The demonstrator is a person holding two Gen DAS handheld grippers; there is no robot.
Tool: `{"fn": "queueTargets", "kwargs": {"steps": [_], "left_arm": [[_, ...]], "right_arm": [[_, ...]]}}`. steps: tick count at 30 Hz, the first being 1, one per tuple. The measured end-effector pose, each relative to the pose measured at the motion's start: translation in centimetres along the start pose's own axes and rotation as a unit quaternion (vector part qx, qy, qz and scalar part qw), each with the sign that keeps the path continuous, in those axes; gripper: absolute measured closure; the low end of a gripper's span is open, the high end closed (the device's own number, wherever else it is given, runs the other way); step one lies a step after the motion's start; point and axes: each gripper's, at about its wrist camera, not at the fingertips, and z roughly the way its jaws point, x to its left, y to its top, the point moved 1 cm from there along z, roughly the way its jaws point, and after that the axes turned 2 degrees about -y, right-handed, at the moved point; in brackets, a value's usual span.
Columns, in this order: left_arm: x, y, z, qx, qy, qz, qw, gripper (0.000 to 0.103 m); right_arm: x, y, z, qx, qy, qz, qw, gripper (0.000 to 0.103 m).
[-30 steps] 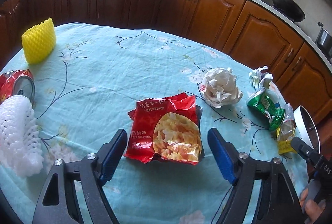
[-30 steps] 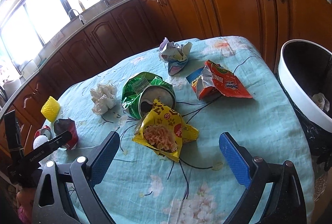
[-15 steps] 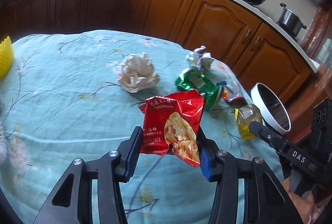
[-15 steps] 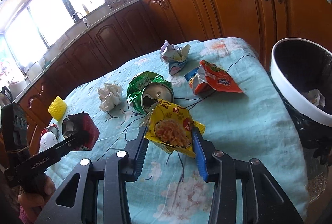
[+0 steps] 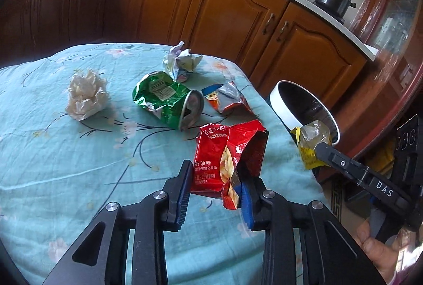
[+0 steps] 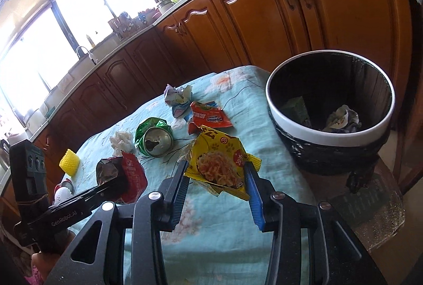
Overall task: Collect trash
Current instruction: 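Carry the red chip bag and yellow snack bag in both tools over the bin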
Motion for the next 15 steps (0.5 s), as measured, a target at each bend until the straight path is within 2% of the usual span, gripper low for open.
{"fn": "queueTargets", "kwargs": {"steps": [15], "left_arm": [[-5.8,2.2,2.7,0.002,-0.028,0.048,0.9984,0.072]], "right_arm": [[-5.0,2.0,-3.3,-0.038,-0.023,0.033,0.998,0.061]]}}
